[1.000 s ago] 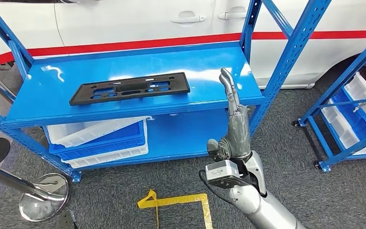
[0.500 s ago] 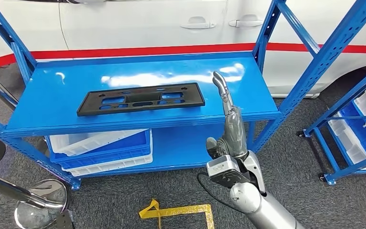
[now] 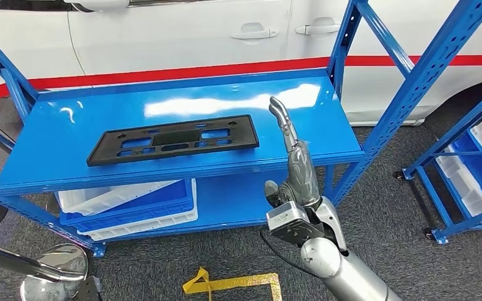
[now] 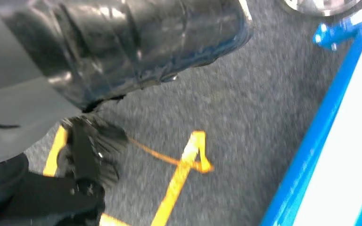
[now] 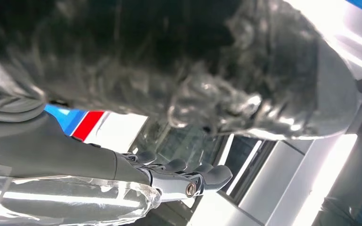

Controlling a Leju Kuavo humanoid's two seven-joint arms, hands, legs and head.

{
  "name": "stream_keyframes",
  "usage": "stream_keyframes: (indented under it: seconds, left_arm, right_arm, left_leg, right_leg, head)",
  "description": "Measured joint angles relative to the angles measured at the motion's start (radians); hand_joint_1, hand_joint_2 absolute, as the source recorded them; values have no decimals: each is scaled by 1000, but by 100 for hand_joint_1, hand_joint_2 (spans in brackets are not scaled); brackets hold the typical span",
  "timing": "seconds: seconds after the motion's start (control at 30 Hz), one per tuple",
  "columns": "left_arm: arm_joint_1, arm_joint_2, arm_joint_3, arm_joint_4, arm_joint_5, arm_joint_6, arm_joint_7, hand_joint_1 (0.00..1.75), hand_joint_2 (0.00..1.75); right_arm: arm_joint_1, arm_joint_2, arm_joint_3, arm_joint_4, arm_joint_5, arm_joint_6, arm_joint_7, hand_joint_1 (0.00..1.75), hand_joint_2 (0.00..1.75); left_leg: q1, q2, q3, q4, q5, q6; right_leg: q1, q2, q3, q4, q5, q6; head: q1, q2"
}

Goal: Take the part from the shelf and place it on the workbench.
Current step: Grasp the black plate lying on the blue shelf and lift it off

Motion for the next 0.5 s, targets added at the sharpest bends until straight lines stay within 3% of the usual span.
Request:
stream_keyframes:
  seconds: [0.07, 0.1, 0.17, 0.23, 0.3, 0.4, 0.43, 0.47, 0.5]
  left_arm:
    - [0, 1, -1, 0, 0, 10, 0, 0, 0]
    - [-1, 2, -2, 0, 0, 12, 0, 0, 0]
    - [-2, 3, -4, 0, 0, 16, 0, 0, 0]
    - [-1, 3, -5, 1, 0, 22, 2, 0, 0]
    - [-1, 4, -7, 1, 2, 27, 5, 0, 0]
    - [-3, 7, -12, 1, 0, 27, 9, 0, 0]
    - [-4, 9, -14, 1, -2, 25, 10, 0, 0]
    - [-3, 9, -17, 1, -5, 23, 9, 0, 0]
    - [-3, 10, -20, 1, -8, 20, 9, 0, 0]
  right_arm:
    - [-2, 0, 3, 5, 0, 1, 0, 0, 0]
    - [-3, 0, 4, 7, 0, 1, 0, 0, 0]
    - [-6, 0, 5, 11, -1, 1, 0, 0, 0]
    - [-8, 0, 7, 14, -5, 2, 0, 0, 87]
    - [-11, 0, 7, 16, -11, 8, 0, 0, 175]
    - [-15, 0, 10, 24, -20, 33, 0, 0, 175]
    - [-18, 0, 12, 29, -20, 46, -1, 0, 175]
    - [-25, 0, 17, 35, -18, 61, -2, 0, 175]
    - [-37, 0, 22, 43, -15, 75, -3, 0, 175]
  left_leg:
    - [1, 1, 43, -128, 76, -1]
    - [-1, 1, 62, -180, 91, 2]
    - [-6, 0, 76, -217, 95, 13]
    - [-4, 0, 82, -223, 106, 26]
    - [0, 0, 88, -231, 108, 36]
    - [0, 1, 93, -233, 105, 45]
    - [-1, 0, 94, -233, 103, 46]
    - [-1, 0, 96, -232, 101, 46]
    - [-1, -1, 99, -231, 97, 45]
  right_leg:
    - [-3, 0, 9, 3, -8, 7]
    - [-3, 0, 10, 5, -12, 12]
    - [-3, -1, 9, 8, -17, 21]
    - [-3, -2, 7, 10, -22, 32]
    - [-4, -1, -11, 51, -50, 41]
    - [-10, -1, -107, 234, -129, 51]
    - [-12, -1, -136, 281, -136, 52]
    - [-14, -1, -148, 292, -124, 54]
    - [-17, -1, -141, 263, -93, 54]
  head:
    - [0, 0]
    - [0, 0]
    - [0, 0]
    - [0, 0]
    - [2, 0]
    - [4, 0]
    - [4, 0]
    - [4, 0]
    - [4, 0]
